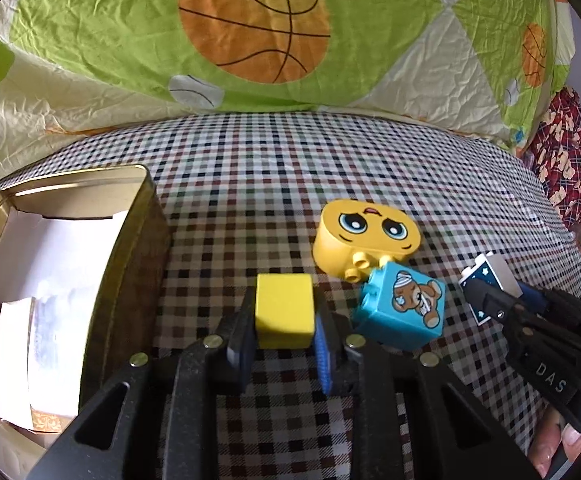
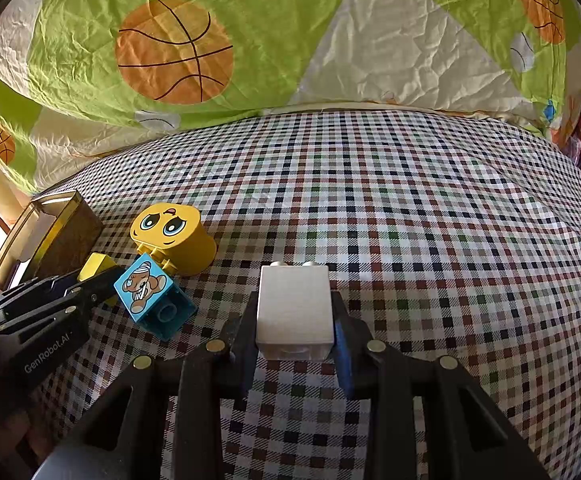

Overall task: Organize rigid objects
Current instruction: 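Grasp the small yellow cube with the left tool while the right tool holds the white brick, then carry the yellow cube with the left tool while the right tool carries the white brick toward the gold tin, then lower the yellow cube and white brick into the gold tin and open both tools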

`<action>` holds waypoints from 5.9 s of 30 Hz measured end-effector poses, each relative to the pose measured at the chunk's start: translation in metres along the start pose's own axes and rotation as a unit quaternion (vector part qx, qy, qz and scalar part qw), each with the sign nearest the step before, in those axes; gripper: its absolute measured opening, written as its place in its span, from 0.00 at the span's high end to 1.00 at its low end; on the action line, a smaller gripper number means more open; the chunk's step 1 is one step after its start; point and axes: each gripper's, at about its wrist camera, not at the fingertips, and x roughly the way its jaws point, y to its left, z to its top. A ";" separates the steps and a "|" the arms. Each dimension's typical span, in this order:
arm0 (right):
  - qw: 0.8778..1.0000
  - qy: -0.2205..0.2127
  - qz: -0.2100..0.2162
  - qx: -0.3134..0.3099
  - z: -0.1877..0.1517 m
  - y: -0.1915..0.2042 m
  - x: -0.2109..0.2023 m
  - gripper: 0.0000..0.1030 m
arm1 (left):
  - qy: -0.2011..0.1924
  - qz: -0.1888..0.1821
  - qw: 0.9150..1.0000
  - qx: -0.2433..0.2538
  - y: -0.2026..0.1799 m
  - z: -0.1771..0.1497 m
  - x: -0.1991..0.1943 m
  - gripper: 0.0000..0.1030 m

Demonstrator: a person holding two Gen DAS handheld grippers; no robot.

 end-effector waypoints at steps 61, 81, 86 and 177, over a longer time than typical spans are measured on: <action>0.986 -0.157 0.015 -0.055 -0.035 0.033 -0.072 0.67 | -0.199 0.064 0.977 0.035 -0.010 -0.048 -0.103 0.77; 0.978 -0.193 0.024 -0.073 -0.048 0.042 -0.090 0.67 | -0.219 0.063 0.973 0.036 -0.007 -0.060 -0.119 0.77; 0.977 -0.197 0.027 -0.077 -0.049 0.043 -0.092 0.67 | -0.224 0.062 0.972 0.034 -0.006 -0.064 -0.123 0.77; 0.944 -0.277 0.074 -0.166 -0.085 0.089 -0.132 0.67 | -0.297 0.048 0.953 -0.016 0.027 -0.106 -0.172 0.77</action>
